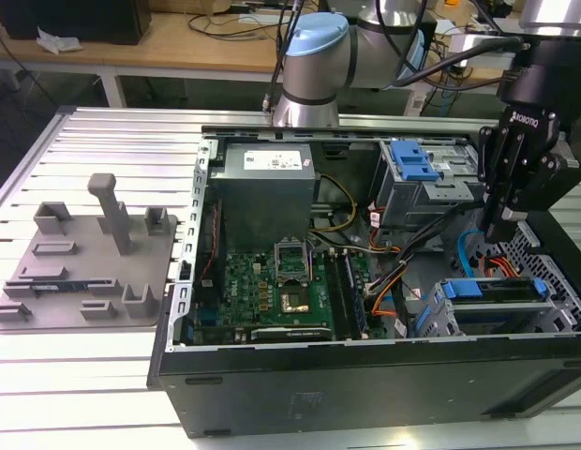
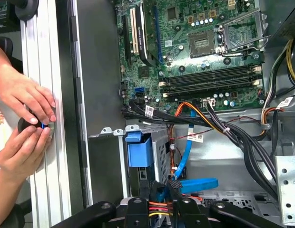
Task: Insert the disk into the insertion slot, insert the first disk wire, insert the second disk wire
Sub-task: 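Insert the second disk wire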
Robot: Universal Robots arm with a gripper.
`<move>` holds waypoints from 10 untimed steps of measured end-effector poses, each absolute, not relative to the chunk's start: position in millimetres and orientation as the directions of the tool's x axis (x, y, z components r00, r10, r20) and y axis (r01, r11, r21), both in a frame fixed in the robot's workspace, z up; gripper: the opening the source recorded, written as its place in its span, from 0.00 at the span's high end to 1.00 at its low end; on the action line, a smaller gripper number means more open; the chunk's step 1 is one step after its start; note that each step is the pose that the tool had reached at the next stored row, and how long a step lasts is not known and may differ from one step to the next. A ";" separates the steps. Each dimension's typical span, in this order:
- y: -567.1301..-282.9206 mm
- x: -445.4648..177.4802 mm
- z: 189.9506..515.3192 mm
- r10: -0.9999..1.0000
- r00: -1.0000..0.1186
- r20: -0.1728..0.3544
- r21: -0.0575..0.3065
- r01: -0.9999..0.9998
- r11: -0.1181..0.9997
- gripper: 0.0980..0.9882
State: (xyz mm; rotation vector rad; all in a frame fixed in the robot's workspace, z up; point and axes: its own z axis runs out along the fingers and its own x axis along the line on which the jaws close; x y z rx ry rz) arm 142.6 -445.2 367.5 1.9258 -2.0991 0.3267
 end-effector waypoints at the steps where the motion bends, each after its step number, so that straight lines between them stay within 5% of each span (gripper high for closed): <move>1: -445.2 142.6 367.5 -0.934 -0.077 0.348 0.018 -0.996 0.089 0.80; 3: -445.2 142.6 367.4 -0.934 -0.077 0.348 0.018 -0.996 0.089 0.93; 10: -454.0 142.6 367.3 -0.947 -0.077 0.311 0.022 -0.996 0.088 0.93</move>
